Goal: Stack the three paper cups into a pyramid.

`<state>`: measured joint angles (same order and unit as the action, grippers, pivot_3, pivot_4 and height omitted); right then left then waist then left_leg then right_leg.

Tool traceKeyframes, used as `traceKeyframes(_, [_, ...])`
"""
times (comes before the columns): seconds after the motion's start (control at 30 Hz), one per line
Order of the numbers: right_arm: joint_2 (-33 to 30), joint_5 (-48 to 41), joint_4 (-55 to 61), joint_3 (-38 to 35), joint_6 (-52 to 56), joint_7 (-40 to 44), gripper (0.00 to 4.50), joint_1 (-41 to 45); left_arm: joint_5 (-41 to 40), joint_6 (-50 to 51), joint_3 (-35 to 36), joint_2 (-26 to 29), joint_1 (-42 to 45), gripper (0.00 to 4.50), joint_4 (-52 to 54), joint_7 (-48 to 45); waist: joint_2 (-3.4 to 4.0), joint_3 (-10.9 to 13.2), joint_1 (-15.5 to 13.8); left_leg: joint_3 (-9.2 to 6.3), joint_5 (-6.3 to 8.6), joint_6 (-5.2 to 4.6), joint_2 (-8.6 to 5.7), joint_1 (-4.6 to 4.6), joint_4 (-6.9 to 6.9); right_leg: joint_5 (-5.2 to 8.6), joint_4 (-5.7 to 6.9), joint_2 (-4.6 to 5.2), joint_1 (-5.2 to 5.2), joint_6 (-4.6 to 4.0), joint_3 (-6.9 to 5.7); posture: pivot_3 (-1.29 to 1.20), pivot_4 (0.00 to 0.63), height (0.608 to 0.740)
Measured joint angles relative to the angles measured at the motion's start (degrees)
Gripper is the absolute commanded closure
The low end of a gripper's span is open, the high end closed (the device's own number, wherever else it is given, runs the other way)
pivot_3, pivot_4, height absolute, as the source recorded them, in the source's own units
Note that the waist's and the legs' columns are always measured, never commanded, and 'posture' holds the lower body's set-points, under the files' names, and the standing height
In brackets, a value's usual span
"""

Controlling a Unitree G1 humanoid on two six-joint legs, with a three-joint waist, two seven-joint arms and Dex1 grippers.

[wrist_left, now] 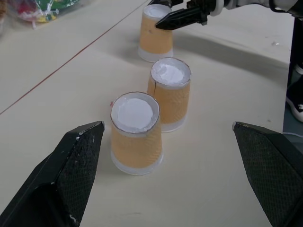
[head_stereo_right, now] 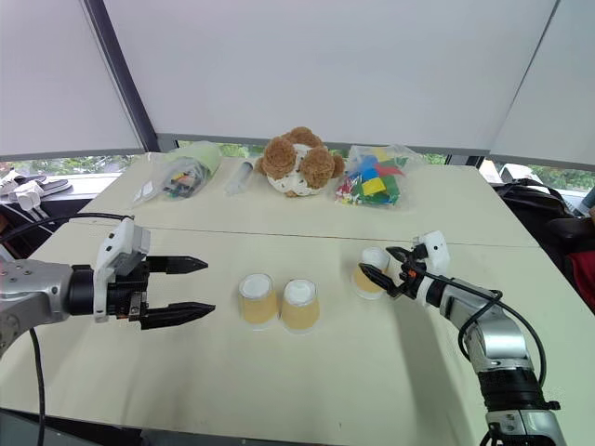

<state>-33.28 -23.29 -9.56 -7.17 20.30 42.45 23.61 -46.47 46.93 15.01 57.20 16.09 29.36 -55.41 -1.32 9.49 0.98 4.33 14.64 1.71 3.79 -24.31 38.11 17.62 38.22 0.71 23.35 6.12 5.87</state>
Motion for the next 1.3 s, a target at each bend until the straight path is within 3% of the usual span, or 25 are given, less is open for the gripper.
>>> traceKeyframes(0.13, [0.7,0.2,-0.9,0.0,-0.4,0.4,2.21,0.3,1.0,-1.3,-0.2,-0.1,0.0,0.0,-0.5,0.5,0.0,0.0,0.0,0.01,0.0,0.0,0.0,0.0,0.0,0.0,0.0,0.0,0.0,0.0,0.0,0.0,0.15,0.74])
traceKeyframes(0.17, [0.7,0.4,-1.0,0.0,-0.5,0.5,2.26,0.3,1.1,-1.4,-0.3,-0.1,0.0,0.0,-0.7,0.5,0.0,0.0,0.0,0.01,0.0,0.0,0.0,0.0,0.0,0.0,0.0,0.0,0.0,0.0,0.0,0.0,0.15,0.74])
traceKeyframes(0.4, [0.3,-0.6,1.9,-0.2,3.3,0.2,2.26,3.5,2.6,-2.9,-0.3,0.3,-2.5,0.0,-1.6,-0.1,0.1,0.1,0.2,0.08,0.0,0.0,0.0,0.0,-0.03,0.0,0.07,0.0,0.1,0.0,0.08,0.0,0.15,0.74])
traceKeyframes(0.57, [-3.7,-5.3,14.2,0.3,18.4,-1.8,2.26,16.5,5.0,-4.9,-0.1,1.4,-5.3,0.0,-2.8,-2.1,0.26,0.2,0.2,0.17,-0.01,0.01,0.03,-0.03,-0.11,0.0,0.15,0.0,0.28,-0.01,0.14,0.0,0.15,0.74])
traceKeyframes(0.7, [-1.2,-12.8,25.9,1.7,33.3,-5.9,2.26,24.7,6.2,-6.0,-0.1,1.6,-6.2,0.0,-3.8,-3.1,0.08,0.1,0.1,0.11,0.0,0.01,0.07,-0.04,-0.18,0.03,0.14,-0.03,0.29,-0.06,0.07,0.0,0.15,0.74])
traceKeyframes(0.93, [4.8,-19.7,32.0,5.0,46.8,-11.9,2.26,24.5,6.0,-5.9,0.5,1.5,-6.8,0.0,-3.3,-2.9,0.07,0.1,-0.1,0.21,0.0,0.01,-0.01,-0.14,-0.07,0.02,0.08,0.14,0.29,-0.06,0.09,0.0,0.15,0.74])
traceKeyframes(1.3, [6.8,-20.3,34.5,9.7,46.5,-12.4,2.26,19.5,5.0,-5.0,2.3,1.5,-7.3,0.0,-2.2,-1.8,0.07,0.1,0.2,0.18,0.0,0.01,0.01,-0.13,-0.11,0.02,0.09,0.08,0.32,-0.05,0.08,0.0,0.15,0.74])
